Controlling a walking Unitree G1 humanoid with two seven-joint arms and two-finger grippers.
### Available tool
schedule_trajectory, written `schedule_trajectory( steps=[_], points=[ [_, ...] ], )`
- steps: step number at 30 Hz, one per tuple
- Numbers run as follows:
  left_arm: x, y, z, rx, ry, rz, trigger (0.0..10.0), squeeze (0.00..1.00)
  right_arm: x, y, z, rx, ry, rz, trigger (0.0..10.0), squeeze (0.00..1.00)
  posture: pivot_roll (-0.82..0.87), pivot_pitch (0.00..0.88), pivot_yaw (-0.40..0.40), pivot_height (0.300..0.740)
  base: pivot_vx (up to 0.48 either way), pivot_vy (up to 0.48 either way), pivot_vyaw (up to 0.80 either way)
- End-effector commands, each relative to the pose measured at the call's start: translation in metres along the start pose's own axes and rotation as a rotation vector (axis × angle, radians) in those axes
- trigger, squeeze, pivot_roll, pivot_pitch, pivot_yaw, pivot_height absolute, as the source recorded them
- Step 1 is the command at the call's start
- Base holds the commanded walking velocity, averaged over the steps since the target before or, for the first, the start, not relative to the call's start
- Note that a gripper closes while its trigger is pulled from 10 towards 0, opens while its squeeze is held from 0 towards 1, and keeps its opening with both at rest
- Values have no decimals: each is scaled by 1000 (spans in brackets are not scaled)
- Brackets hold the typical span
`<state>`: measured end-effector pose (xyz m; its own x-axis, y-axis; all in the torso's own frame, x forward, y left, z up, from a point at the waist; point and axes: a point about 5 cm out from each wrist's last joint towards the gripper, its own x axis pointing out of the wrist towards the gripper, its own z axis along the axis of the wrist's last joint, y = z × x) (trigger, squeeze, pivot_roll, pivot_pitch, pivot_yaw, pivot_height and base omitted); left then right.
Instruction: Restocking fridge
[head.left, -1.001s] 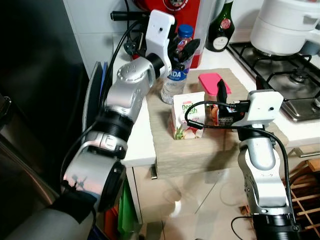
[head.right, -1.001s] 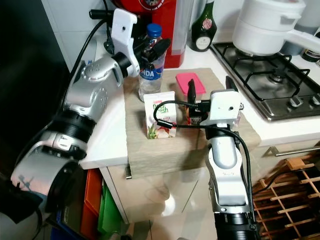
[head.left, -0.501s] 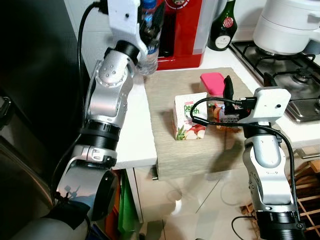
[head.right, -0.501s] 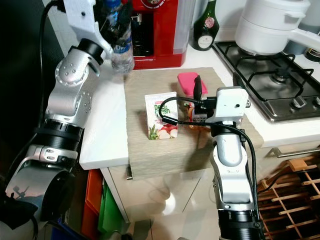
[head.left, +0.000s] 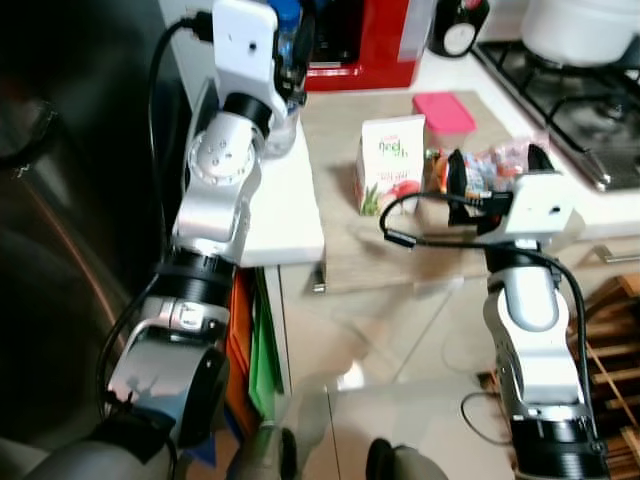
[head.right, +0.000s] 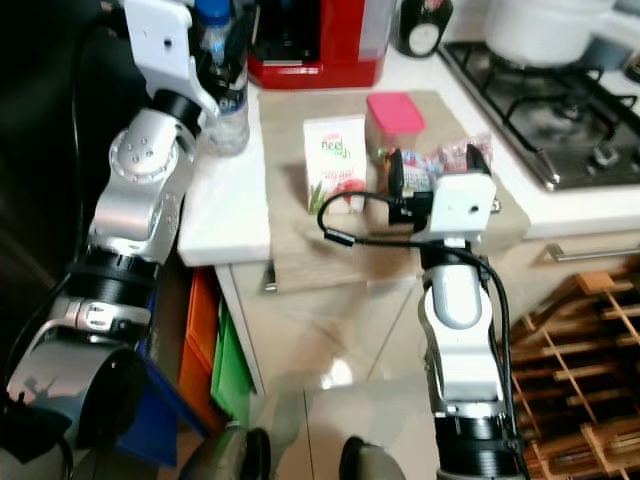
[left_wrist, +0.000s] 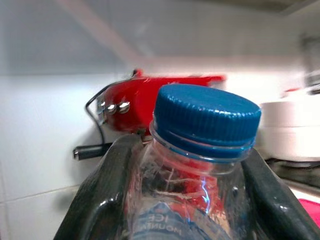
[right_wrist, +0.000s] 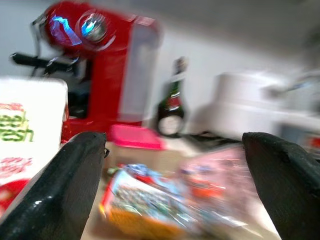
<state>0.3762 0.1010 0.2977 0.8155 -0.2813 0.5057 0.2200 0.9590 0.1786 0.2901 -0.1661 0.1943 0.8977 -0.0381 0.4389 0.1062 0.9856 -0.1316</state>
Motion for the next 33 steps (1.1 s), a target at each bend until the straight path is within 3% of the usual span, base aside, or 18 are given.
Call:
schedule_trajectory(
  steps=[1, 11, 17, 20, 23, 25, 27, 28, 29, 33],
  points=[
    [3, -1, 12, 29, -58, -4, 10000, 0, 2, -8, 10, -30, -58, -44, 10000, 0, -52, 0, 23, 740, -401, 0, 0],
    [3, -3, 12, 26, -65, -12, 10000, 0, 1, -15, 12, -63, -65, -79, 10000, 0, -57, 0, 23, 740, -393, 0, 0],
    [-6, -13, 4, 9, -36, -63, 10000, 0, -3, -11, 4, -51, -29, -57, 10000, 0, -56, 0, 31, 740, 0, 0, 0],
    [-35, -21, -16, -75, 8, -131, 10000, 0, -8, -8, -3, -43, 12, -42, 10000, 0, -55, 0, 38, 740, 0, 0, 0],
    [-45, -21, -25, -100, 42, -125, 10000, 0, -9, -9, -7, -39, 34, -42, 10000, 0, -54, 0, 39, 740, 0, -312, -508],
    [-72, -23, -44, -131, 116, -116, 10000, 0, -14, -11, -13, -47, 57, -36, 10000, 0, -53, 0, 37, 740, 0, -467, -800],
    [-80, -24, -49, -139, 137, -117, 10000, 0, -15, -12, -14, -55, 62, -33, 10000, 0, -53, 0, 37, 740, 0, -465, -800],
    [-101, -28, -60, -184, 194, -154, 10000, 0, -20, -15, -21, -51, 93, -36, 10000, 0, -49, 0, 33, 740, 0, -458, -800],
    [-101, -28, -60, -184, 194, -154, 10000, 0, -20, -15, -21, -51, 93, -36, 10000, 0, -49, 0, 33, 740, 0, -458, -800],
    [-147, -23, -86, -167, 351, -168, 10000, 0, -35, -21, -39, 3, 196, -30, 10000, 0, -37, 0, 23, 740, 0, -436, -794]
  ],
)
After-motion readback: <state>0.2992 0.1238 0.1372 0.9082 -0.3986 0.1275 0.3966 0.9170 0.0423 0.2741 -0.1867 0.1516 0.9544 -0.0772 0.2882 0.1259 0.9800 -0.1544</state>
